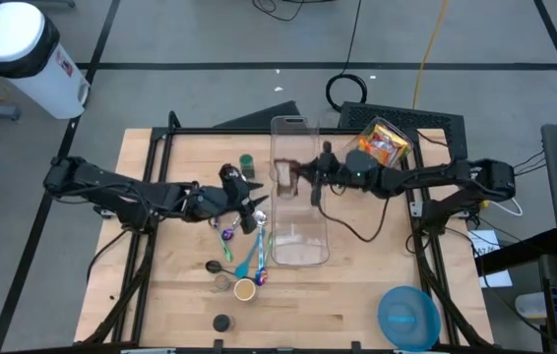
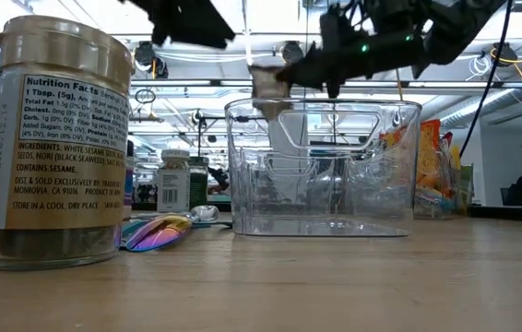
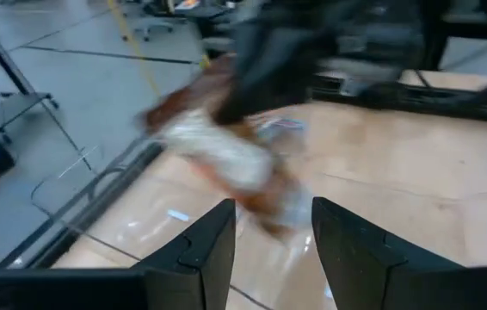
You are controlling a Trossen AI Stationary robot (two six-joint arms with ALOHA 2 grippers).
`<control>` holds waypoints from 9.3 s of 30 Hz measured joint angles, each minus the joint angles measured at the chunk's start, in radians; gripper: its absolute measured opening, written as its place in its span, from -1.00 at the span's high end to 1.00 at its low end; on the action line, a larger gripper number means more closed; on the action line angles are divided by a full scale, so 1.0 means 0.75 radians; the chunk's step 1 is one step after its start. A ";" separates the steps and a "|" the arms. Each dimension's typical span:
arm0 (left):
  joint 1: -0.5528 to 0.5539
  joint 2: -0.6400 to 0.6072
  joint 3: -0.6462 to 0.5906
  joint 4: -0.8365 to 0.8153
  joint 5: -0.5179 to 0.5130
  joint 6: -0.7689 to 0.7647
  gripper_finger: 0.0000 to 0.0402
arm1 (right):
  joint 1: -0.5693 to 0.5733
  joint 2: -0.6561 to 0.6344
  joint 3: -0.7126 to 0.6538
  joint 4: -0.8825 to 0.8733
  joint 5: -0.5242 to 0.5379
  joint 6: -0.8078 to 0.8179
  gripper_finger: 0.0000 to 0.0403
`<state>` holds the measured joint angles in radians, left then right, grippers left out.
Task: Pick & Place Food Item
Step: Put the orange spice pack into the top left transparent bin, then put the green spice bottle into the top left transparent bin
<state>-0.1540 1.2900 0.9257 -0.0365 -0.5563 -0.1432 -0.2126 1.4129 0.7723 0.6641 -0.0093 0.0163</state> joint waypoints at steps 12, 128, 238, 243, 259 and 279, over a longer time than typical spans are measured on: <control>0.152 0.001 -0.225 0.504 0.518 0.019 0.21 | 0.259 -0.002 0.000 0.251 0.010 -0.103 1.00; 0.161 -0.305 -0.223 0.055 0.181 0.010 -0.26 | -0.637 0.394 0.515 -0.906 -0.017 -0.250 1.00; 0.892 0.565 1.169 -1.306 0.626 -0.046 -0.01 | 0.173 -0.538 -0.090 -0.599 0.151 -0.177 0.00; 0.904 0.603 1.239 -1.250 0.655 -0.027 -0.01 | 0.172 -0.538 -0.090 -0.596 0.151 -0.177 0.00; 0.892 0.842 1.253 -1.142 0.682 0.058 -0.01 | 0.166 -0.537 -0.090 -0.604 0.156 -0.178 0.00; 0.792 0.994 1.253 -1.294 0.813 0.045 -0.01 | 0.166 -0.537 -0.090 -0.623 0.156 -0.172 0.00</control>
<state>0.4401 2.0356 1.8652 -1.0074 0.0536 -0.1092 -0.0879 1.0100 0.7048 0.1967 0.1077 -0.1127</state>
